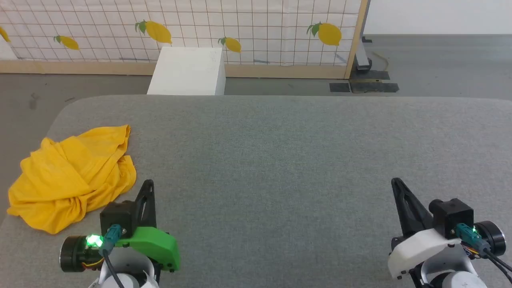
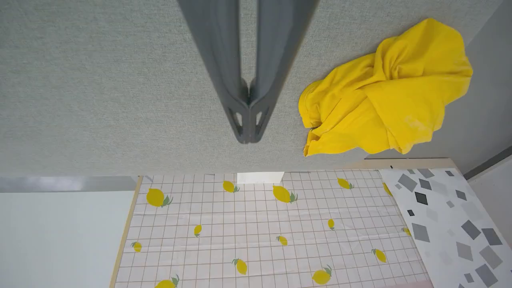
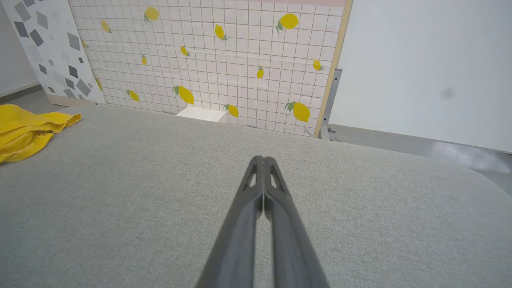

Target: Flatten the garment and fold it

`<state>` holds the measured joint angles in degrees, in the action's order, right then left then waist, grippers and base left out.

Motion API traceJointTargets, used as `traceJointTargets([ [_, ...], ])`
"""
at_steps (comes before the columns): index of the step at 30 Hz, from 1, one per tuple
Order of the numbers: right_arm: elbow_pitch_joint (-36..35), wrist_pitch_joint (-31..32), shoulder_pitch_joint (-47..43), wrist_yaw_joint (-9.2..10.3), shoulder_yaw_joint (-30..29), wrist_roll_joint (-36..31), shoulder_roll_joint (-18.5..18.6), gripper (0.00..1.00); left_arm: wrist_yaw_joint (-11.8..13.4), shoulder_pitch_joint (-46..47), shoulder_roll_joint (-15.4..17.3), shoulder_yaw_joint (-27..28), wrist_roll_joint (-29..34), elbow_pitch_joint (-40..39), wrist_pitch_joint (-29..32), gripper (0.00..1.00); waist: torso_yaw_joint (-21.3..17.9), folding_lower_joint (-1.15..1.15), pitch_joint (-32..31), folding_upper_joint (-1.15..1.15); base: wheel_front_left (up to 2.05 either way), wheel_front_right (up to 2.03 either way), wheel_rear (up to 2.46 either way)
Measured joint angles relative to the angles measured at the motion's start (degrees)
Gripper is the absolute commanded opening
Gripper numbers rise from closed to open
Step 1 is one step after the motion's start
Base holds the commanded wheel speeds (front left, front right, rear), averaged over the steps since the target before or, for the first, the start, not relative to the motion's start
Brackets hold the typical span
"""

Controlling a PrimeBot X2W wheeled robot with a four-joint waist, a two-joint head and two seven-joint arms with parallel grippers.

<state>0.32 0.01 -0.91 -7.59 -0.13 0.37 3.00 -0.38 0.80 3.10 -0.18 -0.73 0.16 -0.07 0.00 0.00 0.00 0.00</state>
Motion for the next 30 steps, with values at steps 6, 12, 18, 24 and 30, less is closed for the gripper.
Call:
traceJointTargets([
  [6,0.00,0.00,0.00,0.00,0.00,0.00,0.00,0.00,0.00,0.00,0.00,0.01,0.00,0.00,0.00,0.00,0.00,0.00,0.00,0.00,0.00,0.00,0.00],
  [12,0.00,0.00,0.00,0.00,0.00,0.00,0.00,0.00,0.00,0.00,0.00,0.01,0.00,0.00,0.00,0.00,0.00,0.00,0.00,0.00,0.00,0.00,0.00],
  [18,0.00,0.00,0.00,0.00,0.00,0.00,0.00,0.00,0.00,0.00,0.00,0.02,0.00,0.00,-0.01,0.00,0.00,0.00,0.00,0.00,0.00,0.00,0.00],
  [24,0.04,0.00,-0.02,-0.01,-0.02,0.01,0.01,1.00,-0.01,0.02,0.01,-0.15,-0.30,0.01,-0.01,1.00,0.00,0.00,0.00,0.00,0.00,0.00,0.00],
  [30,0.20,-0.01,-0.02,-0.01,-0.13,0.03,0.01,1.00,-0.01,0.05,0.01,-0.59,-0.46,0.47,-0.10,1.00,0.06,0.00,0.01,0.00,0.00,0.00,0.00],
])
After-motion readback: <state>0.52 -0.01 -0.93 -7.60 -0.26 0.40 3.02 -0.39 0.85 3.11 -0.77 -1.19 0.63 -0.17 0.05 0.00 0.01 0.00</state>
